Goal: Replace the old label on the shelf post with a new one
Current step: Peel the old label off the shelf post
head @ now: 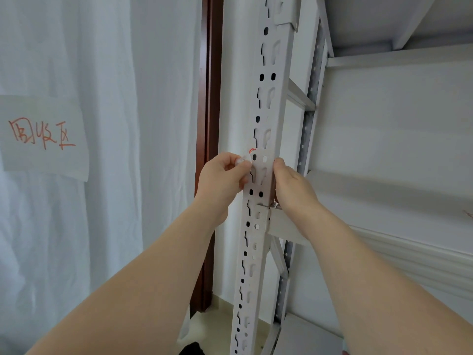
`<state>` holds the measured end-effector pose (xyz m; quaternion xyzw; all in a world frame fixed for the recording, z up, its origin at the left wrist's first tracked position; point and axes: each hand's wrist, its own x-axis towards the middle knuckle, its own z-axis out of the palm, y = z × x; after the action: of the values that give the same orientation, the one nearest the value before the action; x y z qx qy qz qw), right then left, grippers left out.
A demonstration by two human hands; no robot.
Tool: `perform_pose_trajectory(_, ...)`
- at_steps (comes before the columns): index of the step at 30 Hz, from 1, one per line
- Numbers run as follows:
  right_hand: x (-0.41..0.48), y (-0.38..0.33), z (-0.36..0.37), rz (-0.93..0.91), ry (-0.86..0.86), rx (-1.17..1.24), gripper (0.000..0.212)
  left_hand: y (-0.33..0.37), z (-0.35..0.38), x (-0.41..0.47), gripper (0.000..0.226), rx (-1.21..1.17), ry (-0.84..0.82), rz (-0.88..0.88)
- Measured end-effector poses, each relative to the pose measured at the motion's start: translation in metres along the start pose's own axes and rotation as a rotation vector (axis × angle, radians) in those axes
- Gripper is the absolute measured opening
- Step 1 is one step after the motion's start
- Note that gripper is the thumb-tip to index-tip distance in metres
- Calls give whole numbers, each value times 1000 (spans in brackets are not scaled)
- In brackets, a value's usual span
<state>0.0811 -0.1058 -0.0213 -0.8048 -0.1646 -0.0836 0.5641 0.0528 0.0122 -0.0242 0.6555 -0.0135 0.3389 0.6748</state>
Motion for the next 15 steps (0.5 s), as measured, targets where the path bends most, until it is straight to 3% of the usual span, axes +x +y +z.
perform_pose_trajectory(6, -1, -1, -2, 2, -7, -9, 46, -4, -1, -2, 15, -94, 23, -65)
perform_pose_trajectory(10, -1, -1, -1, 4, -9, -3, 46, -11, -10, -2, 12, -215, 149, -159)
perform_pose_trajectory(15, 0, 0, -1, 8, -9, -4, 45, -10, -8, -4, 19, -84, 186, -39)
